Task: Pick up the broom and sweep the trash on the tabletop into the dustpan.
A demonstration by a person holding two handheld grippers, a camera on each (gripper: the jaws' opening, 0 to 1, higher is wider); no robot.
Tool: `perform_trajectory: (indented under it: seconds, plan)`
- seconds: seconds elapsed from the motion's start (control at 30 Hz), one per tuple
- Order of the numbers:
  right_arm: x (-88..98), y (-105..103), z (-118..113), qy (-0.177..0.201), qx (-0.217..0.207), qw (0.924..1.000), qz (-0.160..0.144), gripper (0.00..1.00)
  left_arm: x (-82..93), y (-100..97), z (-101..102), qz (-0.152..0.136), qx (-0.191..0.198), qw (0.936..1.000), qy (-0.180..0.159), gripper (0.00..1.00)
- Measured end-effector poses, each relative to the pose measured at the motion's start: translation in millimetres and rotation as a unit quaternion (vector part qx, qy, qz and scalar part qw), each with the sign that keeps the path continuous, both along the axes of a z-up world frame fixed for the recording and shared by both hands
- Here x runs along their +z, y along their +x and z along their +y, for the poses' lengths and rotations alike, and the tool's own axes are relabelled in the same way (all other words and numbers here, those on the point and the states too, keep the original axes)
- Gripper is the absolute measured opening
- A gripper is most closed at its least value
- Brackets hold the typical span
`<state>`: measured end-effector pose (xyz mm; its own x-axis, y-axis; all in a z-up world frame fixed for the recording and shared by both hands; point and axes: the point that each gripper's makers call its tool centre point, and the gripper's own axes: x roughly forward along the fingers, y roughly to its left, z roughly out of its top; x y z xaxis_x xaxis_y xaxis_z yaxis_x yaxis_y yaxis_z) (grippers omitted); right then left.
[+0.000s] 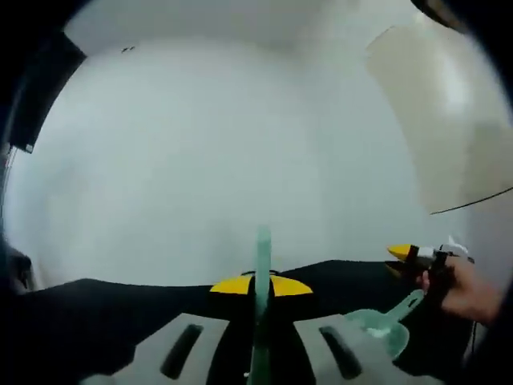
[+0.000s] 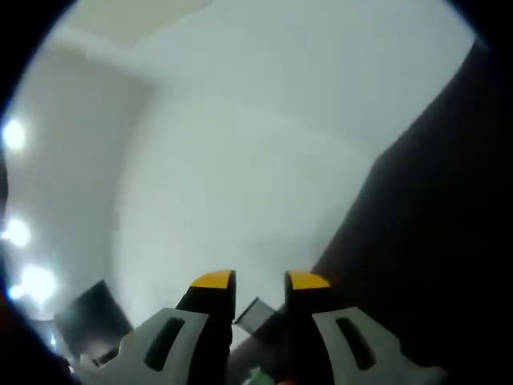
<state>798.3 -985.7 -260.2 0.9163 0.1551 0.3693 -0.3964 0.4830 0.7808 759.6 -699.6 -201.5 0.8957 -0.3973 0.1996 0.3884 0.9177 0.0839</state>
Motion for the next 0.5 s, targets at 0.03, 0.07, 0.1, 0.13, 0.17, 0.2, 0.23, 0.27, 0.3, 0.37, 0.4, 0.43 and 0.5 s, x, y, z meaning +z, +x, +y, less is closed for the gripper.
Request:
perform_trajectory:
  seconds: [0.03,0.07,0.1,0.13,0.17,0.2,0.23,0.27,0.3,0.37,0.4,0.43,0.5]
  plan:
    - [-0.1,0,0,0.000,0.001,1.0000,0.000,0.26,3.7,4.8,-7,-0.001,-0.010,0.9999,-0.012,0.04]
    - [0.1,0,0,0.001,0.002,1.0000,-0.001,0.26,9.7,6.8,-12,-0.008,-0.023,0.9994,-0.025,0.04]
    - [0.2,0,0,0.001,0.002,1.0000,-0.001,0.26,13.6,7.8,-15,-0.007,-0.035,0.9986,-0.038,0.04]
    - [0.9,0,0,0.002,0.003,1.0000,-0.002,0.26,19.8,9.4,-19,-0.009,-0.050,0.9975,-0.049,0.04]
    - [1.2,-1,1,0.003,0.004,1.0000,-0.003,0.26,24.3,13.1,-16,-0.011,-0.046,0.9979,-0.044,0.04]
    - [1.4,-1,1,0.004,0.004,1.0000,-0.003,0.26,30.4,15.1,-16,-0.020,-0.042,0.9984,-0.032,0.04]
    - [1.6,-1,1,0.004,0.004,1.0000,-0.003,0.26,38.0,14.5,-14,-0.032,-0.044,0.9982,-0.023,0.04]
    - [1.7,-1,1,0.005,0.005,1.0000,-0.004,0.26,46.4,13.6,-10,-0.045,-0.045,0.9978,-0.019,0.04]
    - [1.9,-1,0,0.006,0.005,1.0000,-0.005,0.26,52.4,12.4,-3,-0.047,-0.044,0.9977,-0.022,0.04]
    - [2.5,-2,0,0.009,0.005,0.9999,-0.008,0.26,63.4,8.3,12,-0.050,-0.045,0.9974,-0.024,0.04]
    - [2.9,-2,0,0.010,0.005,0.9999,-0.008,0.26,66.9,4.3,15,-0.050,-0.064,0.9966,-0.014,0.04]
    - [3.0,-2,0,0.011,0.005,0.9999,-0.008,0.26,67.7,-0.3,16,-0.045,-0.089,0.9949,0.009,0.04]
    - [3.4,-2,1,0.011,0.006,0.9999,-0.009,0.26,67.0,-8.4,30,-0.017,-0.121,0.9924,0.016,0.04]
